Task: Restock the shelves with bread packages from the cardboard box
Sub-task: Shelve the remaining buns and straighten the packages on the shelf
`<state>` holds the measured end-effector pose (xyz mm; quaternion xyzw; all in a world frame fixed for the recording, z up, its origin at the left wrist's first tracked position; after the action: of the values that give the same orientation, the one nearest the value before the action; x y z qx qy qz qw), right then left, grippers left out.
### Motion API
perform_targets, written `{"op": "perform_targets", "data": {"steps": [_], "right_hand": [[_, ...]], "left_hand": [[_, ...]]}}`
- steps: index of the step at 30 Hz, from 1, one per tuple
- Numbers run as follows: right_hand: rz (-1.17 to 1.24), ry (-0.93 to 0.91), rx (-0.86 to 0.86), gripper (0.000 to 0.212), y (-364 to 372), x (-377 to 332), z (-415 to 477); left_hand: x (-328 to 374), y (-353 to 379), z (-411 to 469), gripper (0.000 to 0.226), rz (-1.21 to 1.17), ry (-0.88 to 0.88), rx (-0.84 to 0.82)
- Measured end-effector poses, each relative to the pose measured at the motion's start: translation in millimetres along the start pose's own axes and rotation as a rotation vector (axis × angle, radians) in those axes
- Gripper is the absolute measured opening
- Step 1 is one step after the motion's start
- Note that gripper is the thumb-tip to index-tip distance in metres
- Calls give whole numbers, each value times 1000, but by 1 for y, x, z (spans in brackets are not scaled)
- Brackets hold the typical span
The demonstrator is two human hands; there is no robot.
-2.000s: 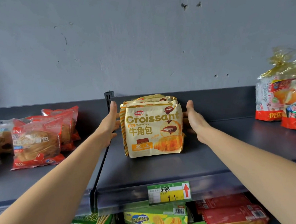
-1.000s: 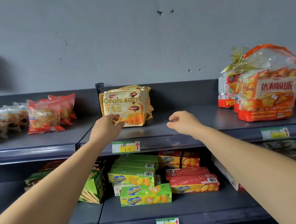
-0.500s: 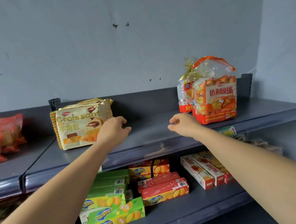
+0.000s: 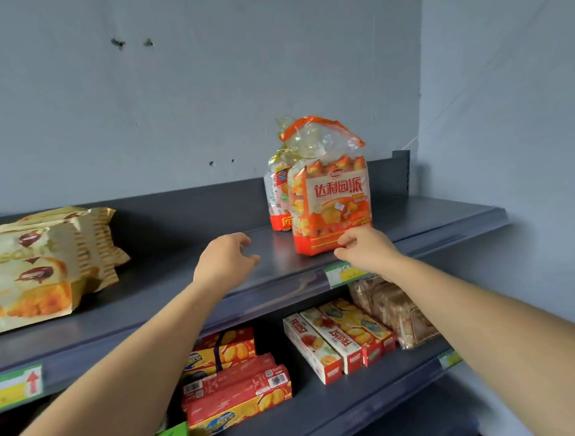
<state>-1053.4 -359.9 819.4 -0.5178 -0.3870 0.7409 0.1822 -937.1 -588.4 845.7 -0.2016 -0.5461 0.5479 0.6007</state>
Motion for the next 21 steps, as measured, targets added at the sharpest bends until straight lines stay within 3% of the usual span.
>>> {"op": "perform_targets", "data": {"steps": [12,16,21], "right_hand": [[94,45,-1,44,-50,81,64],[183,74,13,52,-53,96,93],[625,189,66,41,-56,116,125]], "left_hand": [[52,59,52,55,-75,-88,-44],[59,78,81,82,-335,-69,-141],[75,98,110,74,-800,88,-334]]}}
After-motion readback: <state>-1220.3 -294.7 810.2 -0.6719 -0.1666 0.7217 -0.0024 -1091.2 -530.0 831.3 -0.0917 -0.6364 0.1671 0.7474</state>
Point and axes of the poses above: each hand's wrist, its own z-axis towards the middle knuckle, its own y-axis out of the palm, x = y × z, the point moved 10 cm from there along z, towards the middle knuckle, and after that the axes turned 7 degrees about -x, right-handed, at the moved point
